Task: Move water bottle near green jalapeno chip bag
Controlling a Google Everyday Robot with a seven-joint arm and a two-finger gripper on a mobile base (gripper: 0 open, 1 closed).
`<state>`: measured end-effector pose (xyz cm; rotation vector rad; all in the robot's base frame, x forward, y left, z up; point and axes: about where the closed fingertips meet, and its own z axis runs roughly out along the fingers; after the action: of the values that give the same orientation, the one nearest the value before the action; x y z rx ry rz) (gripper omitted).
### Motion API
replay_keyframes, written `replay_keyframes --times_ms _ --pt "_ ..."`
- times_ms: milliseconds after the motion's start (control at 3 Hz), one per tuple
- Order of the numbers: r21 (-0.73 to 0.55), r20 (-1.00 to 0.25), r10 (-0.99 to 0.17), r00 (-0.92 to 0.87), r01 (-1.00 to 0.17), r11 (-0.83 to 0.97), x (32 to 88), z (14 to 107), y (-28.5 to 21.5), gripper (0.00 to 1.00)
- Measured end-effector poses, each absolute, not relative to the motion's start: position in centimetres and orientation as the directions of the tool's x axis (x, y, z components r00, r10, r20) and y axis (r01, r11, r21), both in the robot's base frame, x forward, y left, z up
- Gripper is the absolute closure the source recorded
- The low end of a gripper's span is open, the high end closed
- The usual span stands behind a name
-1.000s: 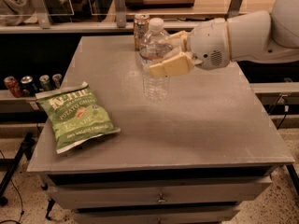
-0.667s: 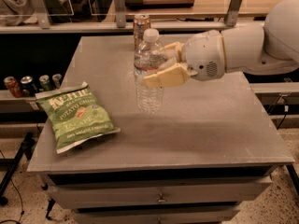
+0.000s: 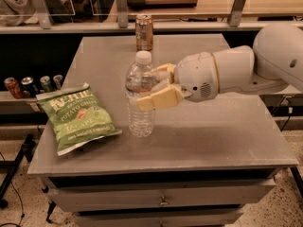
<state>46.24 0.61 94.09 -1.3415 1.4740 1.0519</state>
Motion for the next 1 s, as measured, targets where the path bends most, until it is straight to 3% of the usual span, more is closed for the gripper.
replay_keyframes --times_ms 1000 --pt "0.012 -0.951 -0.309 -0.013 -1.0 0.007 44.3 91.8 3.0 1.0"
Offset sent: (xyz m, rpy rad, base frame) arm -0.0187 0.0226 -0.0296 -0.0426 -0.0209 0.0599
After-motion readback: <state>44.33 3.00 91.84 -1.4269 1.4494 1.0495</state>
